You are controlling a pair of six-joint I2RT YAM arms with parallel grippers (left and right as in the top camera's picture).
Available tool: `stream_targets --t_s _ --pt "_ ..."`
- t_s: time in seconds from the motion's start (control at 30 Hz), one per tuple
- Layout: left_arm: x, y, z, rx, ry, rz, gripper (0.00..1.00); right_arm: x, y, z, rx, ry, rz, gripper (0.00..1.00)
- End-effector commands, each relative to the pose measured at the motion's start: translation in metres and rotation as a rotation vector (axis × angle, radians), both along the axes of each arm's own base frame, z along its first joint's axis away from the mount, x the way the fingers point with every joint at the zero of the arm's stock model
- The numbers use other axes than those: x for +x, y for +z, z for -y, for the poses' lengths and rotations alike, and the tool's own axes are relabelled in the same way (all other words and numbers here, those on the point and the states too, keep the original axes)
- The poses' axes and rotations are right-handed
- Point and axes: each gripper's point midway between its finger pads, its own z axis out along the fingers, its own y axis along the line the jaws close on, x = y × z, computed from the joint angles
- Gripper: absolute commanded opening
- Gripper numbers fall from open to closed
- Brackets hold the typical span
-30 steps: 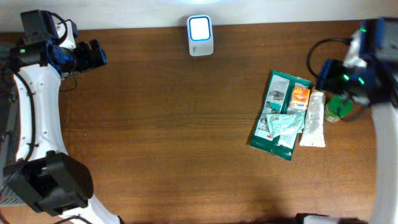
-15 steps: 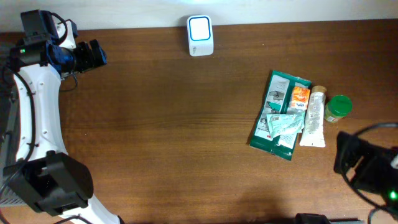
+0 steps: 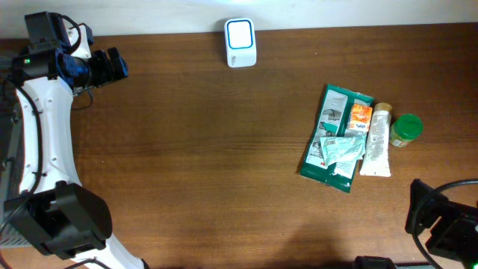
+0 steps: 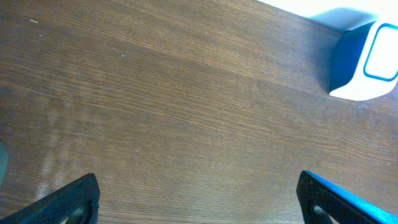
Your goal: Scan the item barcode
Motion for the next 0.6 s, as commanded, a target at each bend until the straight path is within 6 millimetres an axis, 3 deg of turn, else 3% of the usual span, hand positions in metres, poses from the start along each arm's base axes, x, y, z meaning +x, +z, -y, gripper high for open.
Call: stream_targets --t_s 0.0,0.17,0.4,0.57 --pt "0.001 -0.004 0.0 -0.008 0.004 -0.009 0.99 -0.003 0.003 0.007 -0.057 -0.022 0.068 0.98" --pt "0.001 -0.004 0.0 -0.008 0.004 -0.009 0.99 0.019 -0.013 0.01 -0.121 -0.003 0.206 0.98" --pt "0.001 -0.004 0.0 -0.008 0.004 -0.009 0.99 0.067 -0.068 -0.002 -0.114 0.092 0.44 0.98" --pt "0.001 -0.004 0.0 -0.008 0.004 -0.009 0.99 0.09 -0.093 -0.009 -0.123 0.145 0.581 0.98"
